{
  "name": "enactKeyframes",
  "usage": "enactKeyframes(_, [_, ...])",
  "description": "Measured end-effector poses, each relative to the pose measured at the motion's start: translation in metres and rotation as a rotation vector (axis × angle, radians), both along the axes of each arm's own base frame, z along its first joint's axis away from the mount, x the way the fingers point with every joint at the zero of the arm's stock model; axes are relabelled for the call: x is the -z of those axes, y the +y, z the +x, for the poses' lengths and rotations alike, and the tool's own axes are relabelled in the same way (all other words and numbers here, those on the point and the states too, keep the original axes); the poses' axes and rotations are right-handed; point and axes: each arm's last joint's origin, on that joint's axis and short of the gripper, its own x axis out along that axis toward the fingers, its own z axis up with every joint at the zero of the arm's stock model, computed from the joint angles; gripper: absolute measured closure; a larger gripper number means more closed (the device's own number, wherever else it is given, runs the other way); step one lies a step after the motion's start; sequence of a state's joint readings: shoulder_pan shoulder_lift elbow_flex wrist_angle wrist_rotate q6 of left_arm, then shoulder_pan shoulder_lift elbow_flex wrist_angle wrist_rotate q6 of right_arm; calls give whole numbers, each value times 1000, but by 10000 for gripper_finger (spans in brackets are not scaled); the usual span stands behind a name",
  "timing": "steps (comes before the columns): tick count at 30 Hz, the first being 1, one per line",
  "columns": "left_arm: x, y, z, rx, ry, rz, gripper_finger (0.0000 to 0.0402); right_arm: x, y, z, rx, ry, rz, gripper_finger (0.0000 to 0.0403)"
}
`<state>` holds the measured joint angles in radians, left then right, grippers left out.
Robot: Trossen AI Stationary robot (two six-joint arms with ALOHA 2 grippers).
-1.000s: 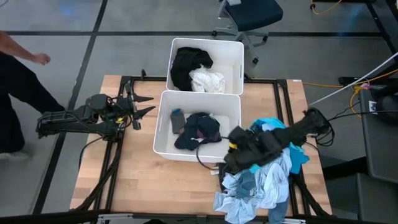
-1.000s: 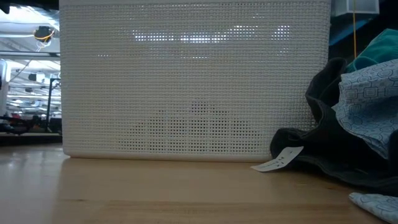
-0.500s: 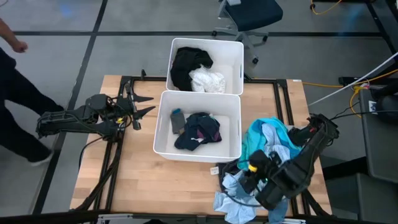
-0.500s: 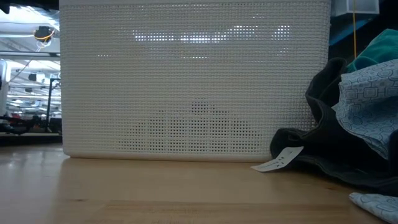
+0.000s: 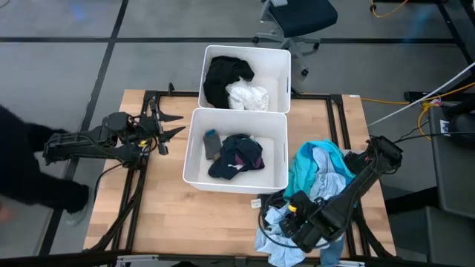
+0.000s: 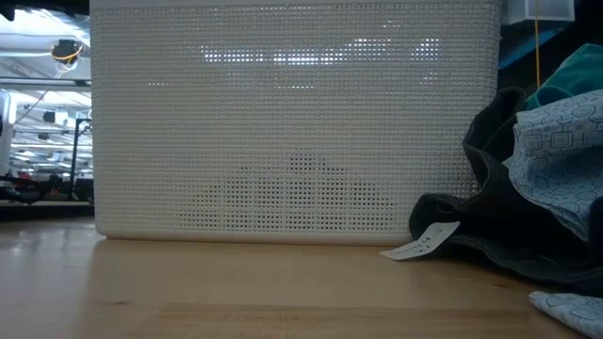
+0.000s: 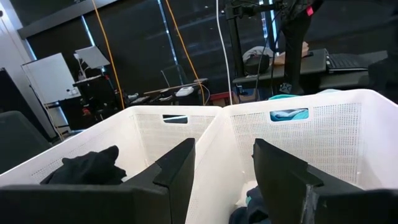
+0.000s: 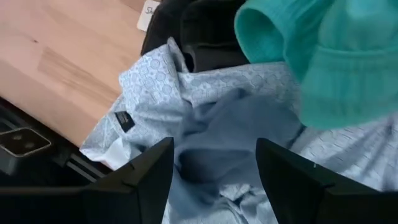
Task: Sort clothes
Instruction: Put the left blue sock into the bottom white bin
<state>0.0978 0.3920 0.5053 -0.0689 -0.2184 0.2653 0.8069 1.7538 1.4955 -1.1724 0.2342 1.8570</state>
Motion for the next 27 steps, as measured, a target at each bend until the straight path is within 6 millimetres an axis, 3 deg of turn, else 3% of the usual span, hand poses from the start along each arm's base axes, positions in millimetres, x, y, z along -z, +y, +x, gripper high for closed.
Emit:
enactKeyframes(9, [0, 0, 0, 0, 1, 1, 251, 5, -8, 15, -30, -8, 55, 176])
enactKeyframes(17, [0, 0, 0, 0, 2, 2, 251, 25, -10, 8, -2, 147, 102, 181])
enactKeyframes(21, [0, 0, 0, 0, 2, 2, 251, 29, -10, 8, -11, 148, 103, 215])
enactKeyframes(27, [0, 0, 0, 0, 2, 2, 251, 29, -10, 8, -53, 147, 98, 316])
